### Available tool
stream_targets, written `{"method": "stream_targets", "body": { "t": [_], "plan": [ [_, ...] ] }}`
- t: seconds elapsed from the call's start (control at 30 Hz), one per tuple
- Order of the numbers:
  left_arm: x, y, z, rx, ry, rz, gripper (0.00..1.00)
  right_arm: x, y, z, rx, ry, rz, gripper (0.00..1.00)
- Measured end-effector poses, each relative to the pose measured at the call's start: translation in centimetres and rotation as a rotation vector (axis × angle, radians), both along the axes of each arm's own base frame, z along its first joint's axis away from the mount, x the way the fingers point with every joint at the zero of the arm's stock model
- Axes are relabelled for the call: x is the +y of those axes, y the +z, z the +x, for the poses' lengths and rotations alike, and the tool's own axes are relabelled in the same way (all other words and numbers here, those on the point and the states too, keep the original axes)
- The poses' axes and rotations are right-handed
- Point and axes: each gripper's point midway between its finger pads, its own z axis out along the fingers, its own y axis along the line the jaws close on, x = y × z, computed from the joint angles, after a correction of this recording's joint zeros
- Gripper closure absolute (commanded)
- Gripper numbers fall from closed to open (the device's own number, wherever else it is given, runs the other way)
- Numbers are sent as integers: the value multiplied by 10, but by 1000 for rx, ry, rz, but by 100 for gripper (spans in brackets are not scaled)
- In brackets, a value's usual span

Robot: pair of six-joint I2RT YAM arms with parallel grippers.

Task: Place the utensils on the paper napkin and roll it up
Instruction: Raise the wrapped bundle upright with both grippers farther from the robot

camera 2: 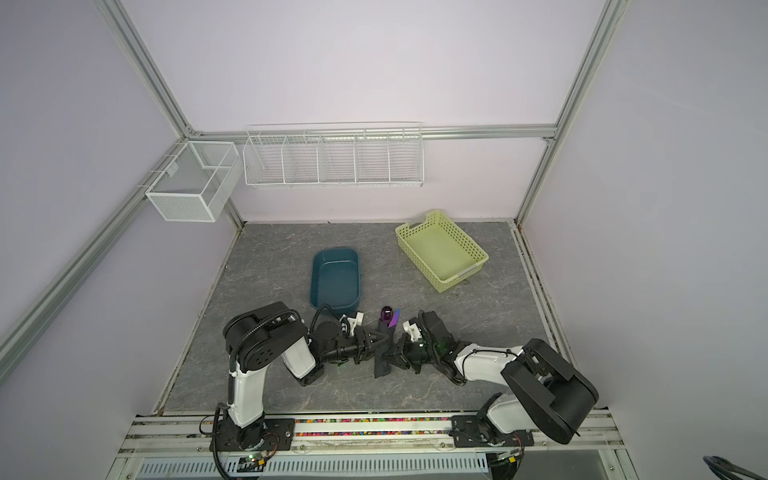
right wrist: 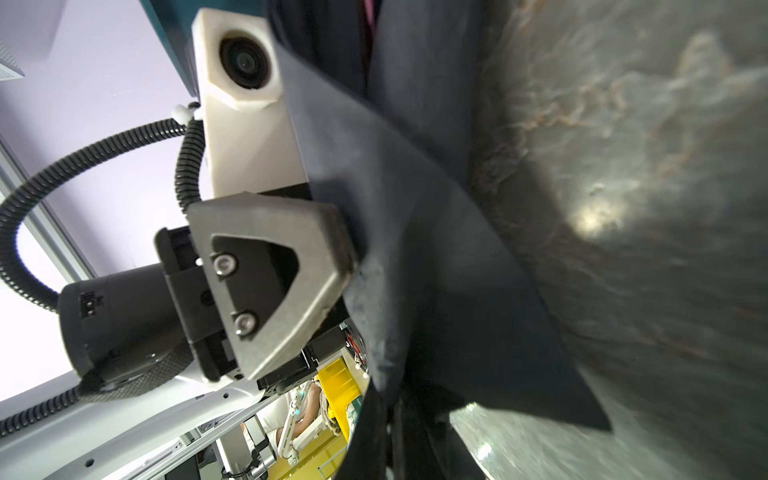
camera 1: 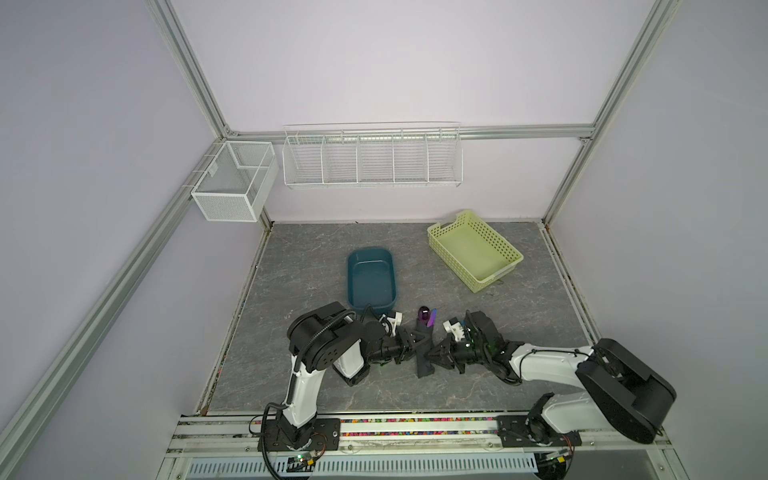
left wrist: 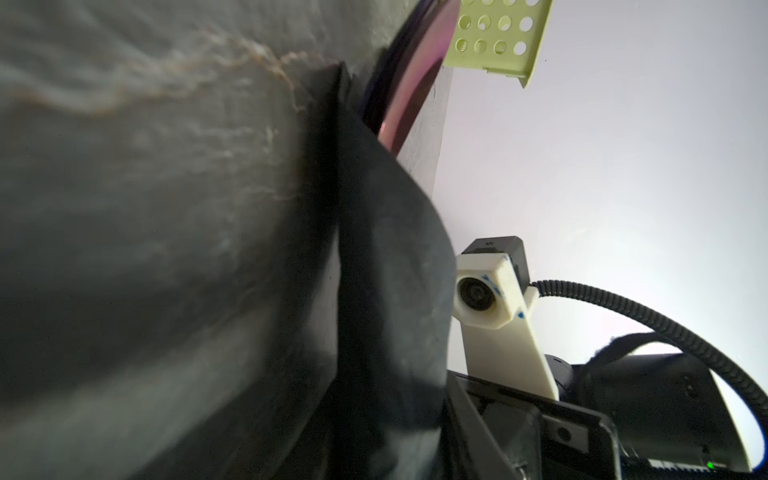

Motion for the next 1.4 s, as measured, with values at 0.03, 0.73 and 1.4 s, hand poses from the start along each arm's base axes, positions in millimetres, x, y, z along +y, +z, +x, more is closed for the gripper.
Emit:
{"method": "stream_targets", "body": {
  "t": [0.03,0.73,1.4],
  "plan": [
    [0,0,0,-3,-1,1,74,0,0,0,-1,0,0,94],
    [2,52,21,-133,23,-64,94,-6,56,8,-152,35,-59,68],
    [22,317,26,-907,49,4,100,-65,217,5,-814,-82,-18,22]
  ]
}}
